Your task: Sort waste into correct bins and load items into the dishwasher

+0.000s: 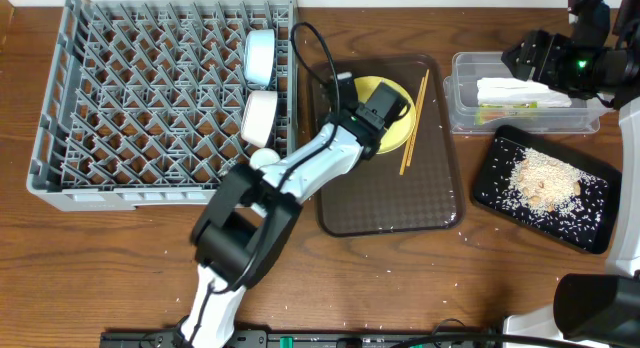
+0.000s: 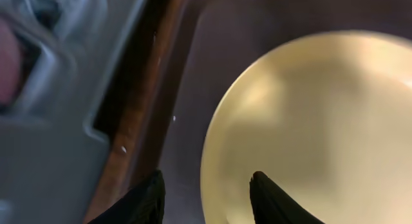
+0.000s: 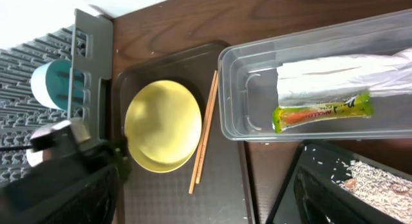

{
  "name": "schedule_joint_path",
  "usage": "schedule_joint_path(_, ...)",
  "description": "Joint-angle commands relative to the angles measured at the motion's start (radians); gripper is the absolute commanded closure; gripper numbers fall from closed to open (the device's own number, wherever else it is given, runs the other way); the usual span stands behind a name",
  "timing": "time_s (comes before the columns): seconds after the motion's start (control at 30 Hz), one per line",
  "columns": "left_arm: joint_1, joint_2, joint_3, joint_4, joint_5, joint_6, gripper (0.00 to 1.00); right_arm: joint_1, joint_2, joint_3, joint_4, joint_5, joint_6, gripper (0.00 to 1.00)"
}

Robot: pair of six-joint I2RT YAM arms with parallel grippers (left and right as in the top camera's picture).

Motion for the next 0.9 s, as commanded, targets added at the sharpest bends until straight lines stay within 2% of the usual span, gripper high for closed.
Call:
schedule_joint_path(0.0, 0.022, 0.052, -0.014, 0.026, -0.038, -0.087, 0.55, 0.004, 0.001, -0.002, -0.001, -0.004, -0.018, 0.16)
schedule_joint_path(0.27, 0.044, 0.111, -0.014, 0.102, -0.036, -0.088, 0.56, 0.004, 0.001, -0.002, -0.001, -0.004, -0.019, 0.15)
schedule_joint_path(0.53, 0.045, 0.169, -0.014, 0.138, 0.032, -0.087, 0.70, 0.004, 0.001, -0.002, 0.000, -0.004, -0.022, 0.14)
schedule_joint_path(0.57, 0.045, 0.172, -0.014, 0.140, 0.040, -0.087, 0.77, 0.004, 0.001, -0.002, 0.000, -0.004, -0.027, 0.14)
schedule_joint_path(0.6, 0.045, 0.172, -0.014, 0.140, 0.042, -0.087, 0.89, 0.004, 0.001, -0.002, 0.000, -0.004, -0.027, 0.14)
schedule_joint_path(0.63, 0.045, 0.172, -0.014, 0.140, 0.042, -0.085, 0.92, 0.004, 0.001, -0.002, 0.000, -0.004, -0.027, 0.14)
schedule_joint_path(0.8, 0.045, 0.151, -0.014, 0.137, 0.042, -0.033, 0.93, 0.004, 0.001, -0.002, -0.001, -0.004, -0.026, 0.14)
schedule_joint_path(0.87, 0.045, 0.126, -0.014, 0.136, 0.051, 0.024, 0.92, 0.004, 0.001, -0.002, -0.001, -0.004, -0.026, 0.14)
